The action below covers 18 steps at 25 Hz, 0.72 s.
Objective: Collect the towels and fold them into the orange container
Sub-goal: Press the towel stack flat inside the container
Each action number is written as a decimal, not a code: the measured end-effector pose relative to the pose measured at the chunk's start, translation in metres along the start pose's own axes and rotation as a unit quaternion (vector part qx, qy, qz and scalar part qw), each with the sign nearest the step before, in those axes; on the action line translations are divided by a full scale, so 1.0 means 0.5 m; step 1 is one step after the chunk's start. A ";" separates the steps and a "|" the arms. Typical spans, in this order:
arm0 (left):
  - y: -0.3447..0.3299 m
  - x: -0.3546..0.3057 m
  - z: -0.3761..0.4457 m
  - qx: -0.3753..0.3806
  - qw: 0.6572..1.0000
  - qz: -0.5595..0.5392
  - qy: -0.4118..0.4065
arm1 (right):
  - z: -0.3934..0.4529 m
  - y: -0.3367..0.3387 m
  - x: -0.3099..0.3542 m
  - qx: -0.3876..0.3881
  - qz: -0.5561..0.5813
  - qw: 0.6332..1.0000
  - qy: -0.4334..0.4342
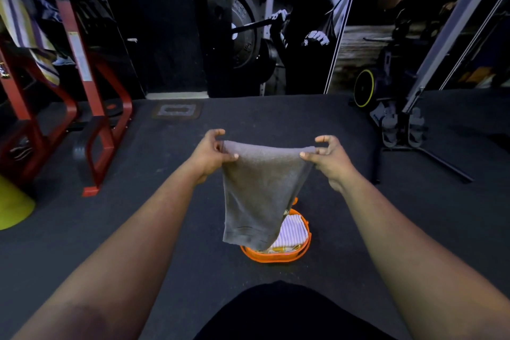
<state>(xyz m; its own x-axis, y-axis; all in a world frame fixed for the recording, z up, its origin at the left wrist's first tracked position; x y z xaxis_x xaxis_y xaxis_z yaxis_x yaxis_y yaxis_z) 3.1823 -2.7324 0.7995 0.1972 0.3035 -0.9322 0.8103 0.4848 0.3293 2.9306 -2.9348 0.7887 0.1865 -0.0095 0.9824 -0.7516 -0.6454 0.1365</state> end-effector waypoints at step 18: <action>0.019 -0.156 -0.017 -0.052 0.964 -0.214 -0.149 | -0.032 -0.042 0.025 0.082 -0.010 0.992 0.099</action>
<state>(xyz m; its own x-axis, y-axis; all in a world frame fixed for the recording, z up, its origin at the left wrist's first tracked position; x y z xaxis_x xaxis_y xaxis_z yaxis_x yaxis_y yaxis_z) 3.1700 -2.7444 0.8769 0.0199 -0.1840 -0.9827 0.7961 0.5975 -0.0958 2.9386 -2.9094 0.8000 0.0602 0.1439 0.9878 -0.6333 -0.7594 0.1493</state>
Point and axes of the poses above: each hand's wrist, its own z-axis towards the middle knuckle, its own y-axis out of the back of the hand, x = y × z, the point moved 10 cm from there along z, towards the middle knuckle, and after that the axes turned 8 degrees about x, right-handed, at the moved point
